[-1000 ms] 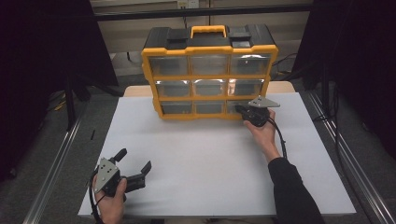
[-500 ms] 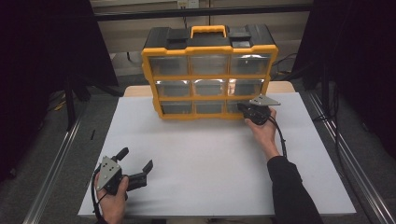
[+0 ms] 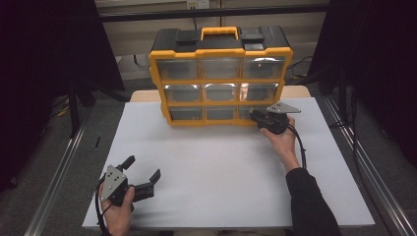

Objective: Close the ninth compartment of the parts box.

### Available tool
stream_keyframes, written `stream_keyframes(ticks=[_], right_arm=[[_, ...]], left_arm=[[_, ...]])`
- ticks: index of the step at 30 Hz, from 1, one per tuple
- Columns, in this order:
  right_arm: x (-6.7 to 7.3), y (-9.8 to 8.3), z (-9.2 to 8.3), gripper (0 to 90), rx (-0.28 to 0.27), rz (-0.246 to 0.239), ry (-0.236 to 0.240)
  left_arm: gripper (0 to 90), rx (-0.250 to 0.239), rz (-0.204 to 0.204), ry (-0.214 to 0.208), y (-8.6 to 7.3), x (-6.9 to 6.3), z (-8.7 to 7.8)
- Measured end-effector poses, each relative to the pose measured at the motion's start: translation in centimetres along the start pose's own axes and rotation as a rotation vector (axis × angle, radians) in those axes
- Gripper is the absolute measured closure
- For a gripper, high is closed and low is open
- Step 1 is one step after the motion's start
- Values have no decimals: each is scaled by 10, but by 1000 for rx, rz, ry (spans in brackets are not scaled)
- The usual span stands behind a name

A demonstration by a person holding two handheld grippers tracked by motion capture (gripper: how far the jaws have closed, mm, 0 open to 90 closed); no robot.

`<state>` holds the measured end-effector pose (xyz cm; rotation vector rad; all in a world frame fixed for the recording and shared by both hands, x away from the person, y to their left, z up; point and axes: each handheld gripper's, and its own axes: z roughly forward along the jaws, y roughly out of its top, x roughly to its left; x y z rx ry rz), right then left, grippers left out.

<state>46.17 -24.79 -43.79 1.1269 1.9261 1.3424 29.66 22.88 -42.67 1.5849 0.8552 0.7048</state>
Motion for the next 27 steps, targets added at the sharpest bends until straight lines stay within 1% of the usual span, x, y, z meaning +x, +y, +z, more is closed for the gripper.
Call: stream_keyframes(ticks=[2, 4, 5, 7, 8, 10, 12, 15, 17, 18, 20, 22, 24, 27], right_arm=[[-1, -1, -2, 722, 2, 5, 0], [-2, -3, -3, 670, 0, 22, 9], [-1, -3, -4, 637, 1, 27, 12], [0, -5, -5, 588, 9, 36, 25], [1, -5, -6, 552, 13, 25, 24], [3, -5, -8, 462, 12, 32, 17], [3, -5, -11, 405, 4, 33, 11], [4, -3, -15, 287, -6, 53, 6], [3, -3, -18, 208, -17, 52, 2], [3, -3, -19, 171, -23, 62, 2], [3, -3, -22, 92, -20, 74, -2], [2, -2, -26, 84, -35, 100, 3], [3, -1, -29, 37, -38, 95, 5], [5, 0, -34, 14, -48, 89, 4]], left_arm=[[22, 0, 1, 1, 0, 0, 0], [22, -2, 0, 2, 0, 0, 0], [22, -6, -11, 0, 0, 0, 0], [22, 0, -1, 2, 0, 0, 0], [22, 1, 2, 0, 0, 0, 0], [22, 2, 4, 1, 0, -1, 0], [22, 3, 5, 1, 0, -1, 0], [22, 3, 0, 1, 0, 0, 0], [22, 1, 0, 2, 0, 0, 0], [21, 2, 1, 3, 0, 0, 0], [21, 3, 2, 2, 0, 0, 0], [21, 3, 3, 3, 0, 0, -1], [21, 1, 4, 8, 0, 0, -1], [21, -3, -8, 10, 0, 0, -1]])
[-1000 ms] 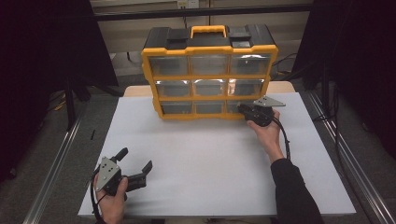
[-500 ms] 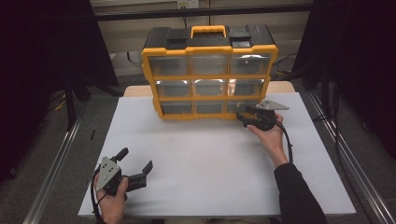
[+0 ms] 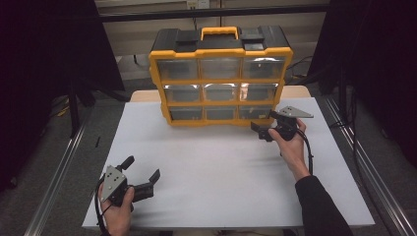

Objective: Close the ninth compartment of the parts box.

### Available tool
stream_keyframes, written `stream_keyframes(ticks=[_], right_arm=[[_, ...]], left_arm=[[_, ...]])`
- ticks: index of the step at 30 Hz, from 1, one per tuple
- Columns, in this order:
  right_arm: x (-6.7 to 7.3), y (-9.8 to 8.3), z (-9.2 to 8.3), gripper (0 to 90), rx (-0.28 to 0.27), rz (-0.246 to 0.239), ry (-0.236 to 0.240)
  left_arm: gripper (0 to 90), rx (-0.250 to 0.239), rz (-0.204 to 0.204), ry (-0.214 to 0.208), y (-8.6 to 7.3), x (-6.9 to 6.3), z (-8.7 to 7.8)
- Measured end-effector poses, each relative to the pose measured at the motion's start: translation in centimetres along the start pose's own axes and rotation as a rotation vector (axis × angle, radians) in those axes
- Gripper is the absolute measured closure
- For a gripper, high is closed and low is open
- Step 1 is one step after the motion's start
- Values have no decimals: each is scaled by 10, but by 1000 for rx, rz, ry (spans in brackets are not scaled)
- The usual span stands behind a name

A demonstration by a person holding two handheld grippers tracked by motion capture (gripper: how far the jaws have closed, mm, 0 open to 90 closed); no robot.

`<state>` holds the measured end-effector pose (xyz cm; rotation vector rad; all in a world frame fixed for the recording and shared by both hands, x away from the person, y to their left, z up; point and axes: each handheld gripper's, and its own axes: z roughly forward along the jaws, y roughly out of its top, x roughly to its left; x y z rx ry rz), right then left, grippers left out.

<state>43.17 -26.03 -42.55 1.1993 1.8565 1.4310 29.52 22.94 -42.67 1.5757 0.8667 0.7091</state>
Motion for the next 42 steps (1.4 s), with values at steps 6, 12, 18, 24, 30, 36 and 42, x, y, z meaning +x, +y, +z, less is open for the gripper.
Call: stream_keyframes(ticks=[6, 12, 18, 24, 30, 36, 42], right_arm=[[4, -1, -10, 11, -24, 4, -5], [8, -5, -20, 9, -55, 19, -41], [11, -8, -31, 11, -55, 16, -52], [15, -14, -44, 11, -52, 0, -63], [19, -18, -57, 11, -64, -10, -73], [25, -18, -70, 11, -91, -20, -83], [30, -21, -83, 12, -102, -31, -90]], left_arm=[[21, 0, -1, 1, 0, 0, 0], [22, 1, 0, 2, 0, 0, 0], [22, 2, 8, 9, 0, 1, -1], [23, 1, 11, 11, 0, 1, -2], [17, -2, 5, 19, 1, 1, -2], [17, -5, 4, 18, 1, 1, -3], [17, -4, 3, 23, 1, 1, -4]])
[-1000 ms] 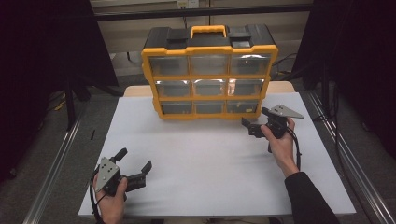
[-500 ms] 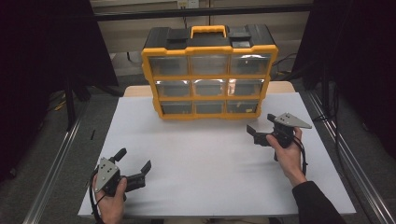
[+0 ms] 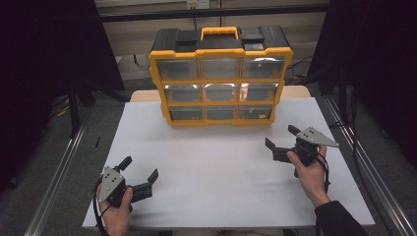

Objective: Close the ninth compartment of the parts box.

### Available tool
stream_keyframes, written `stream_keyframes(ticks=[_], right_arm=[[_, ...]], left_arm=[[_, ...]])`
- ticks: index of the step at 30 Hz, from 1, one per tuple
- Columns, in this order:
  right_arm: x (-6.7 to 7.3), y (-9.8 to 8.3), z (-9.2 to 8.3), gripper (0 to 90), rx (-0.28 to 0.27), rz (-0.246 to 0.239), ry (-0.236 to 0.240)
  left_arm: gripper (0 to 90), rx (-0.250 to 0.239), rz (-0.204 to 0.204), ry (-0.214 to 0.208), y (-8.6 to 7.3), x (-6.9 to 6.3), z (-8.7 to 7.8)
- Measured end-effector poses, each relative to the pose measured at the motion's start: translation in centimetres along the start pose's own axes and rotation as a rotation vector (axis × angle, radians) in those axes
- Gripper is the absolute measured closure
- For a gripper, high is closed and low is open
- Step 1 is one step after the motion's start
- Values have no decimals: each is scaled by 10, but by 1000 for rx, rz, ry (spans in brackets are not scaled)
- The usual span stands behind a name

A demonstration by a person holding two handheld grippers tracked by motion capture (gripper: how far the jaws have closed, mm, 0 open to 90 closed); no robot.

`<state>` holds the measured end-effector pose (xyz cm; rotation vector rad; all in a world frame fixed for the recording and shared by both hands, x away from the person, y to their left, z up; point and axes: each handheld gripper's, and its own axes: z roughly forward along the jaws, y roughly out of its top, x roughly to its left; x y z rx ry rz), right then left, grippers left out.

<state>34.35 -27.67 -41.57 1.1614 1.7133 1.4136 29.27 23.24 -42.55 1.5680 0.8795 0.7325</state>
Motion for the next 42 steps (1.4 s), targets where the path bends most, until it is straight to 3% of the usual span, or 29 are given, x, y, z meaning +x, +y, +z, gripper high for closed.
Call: stream_keyframes(ticks=[15, 26, 42], right_arm=[[1, -6, -35, 9, -41, 11, -51], [5, -22, -55, 10, -21, 7, -76], [0, -39, -93, 10, -38, 36, -165]], left_arm=[[17, -7, 2, 17, 0, 0, -2], [17, -3, 2, 13, 0, -1, -2], [17, -4, 5, 28, 0, -1, -7]])
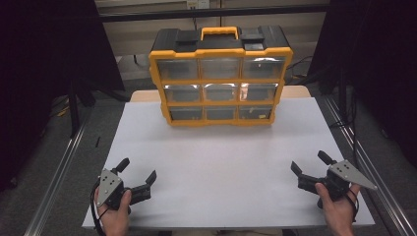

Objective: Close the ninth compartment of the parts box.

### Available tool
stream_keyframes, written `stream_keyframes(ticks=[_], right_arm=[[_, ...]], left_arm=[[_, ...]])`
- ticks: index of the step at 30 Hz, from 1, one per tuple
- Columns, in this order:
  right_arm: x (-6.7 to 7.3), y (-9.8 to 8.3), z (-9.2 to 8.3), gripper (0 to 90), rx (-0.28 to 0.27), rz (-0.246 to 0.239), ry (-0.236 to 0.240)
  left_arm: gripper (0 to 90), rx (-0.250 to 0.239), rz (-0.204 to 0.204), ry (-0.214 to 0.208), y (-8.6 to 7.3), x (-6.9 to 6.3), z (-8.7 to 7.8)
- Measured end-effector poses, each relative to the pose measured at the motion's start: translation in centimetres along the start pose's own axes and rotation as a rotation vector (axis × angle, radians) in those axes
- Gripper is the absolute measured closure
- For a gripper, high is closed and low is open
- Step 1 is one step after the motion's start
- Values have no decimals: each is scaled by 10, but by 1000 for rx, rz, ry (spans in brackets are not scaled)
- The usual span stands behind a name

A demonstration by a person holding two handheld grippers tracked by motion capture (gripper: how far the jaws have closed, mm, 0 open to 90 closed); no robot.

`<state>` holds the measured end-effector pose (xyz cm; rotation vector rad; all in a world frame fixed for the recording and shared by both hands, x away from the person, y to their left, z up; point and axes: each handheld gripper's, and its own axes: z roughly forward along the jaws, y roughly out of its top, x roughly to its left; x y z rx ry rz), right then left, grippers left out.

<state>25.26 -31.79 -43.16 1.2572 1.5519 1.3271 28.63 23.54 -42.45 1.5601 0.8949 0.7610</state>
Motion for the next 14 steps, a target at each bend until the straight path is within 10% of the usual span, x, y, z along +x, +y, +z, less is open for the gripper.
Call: stream_keyframes(ticks=[14], right_arm=[[-5, -8, -8, 9, 0, 18, -35]], left_arm=[[18, 12, 0, 4, -1, -1, 0]])
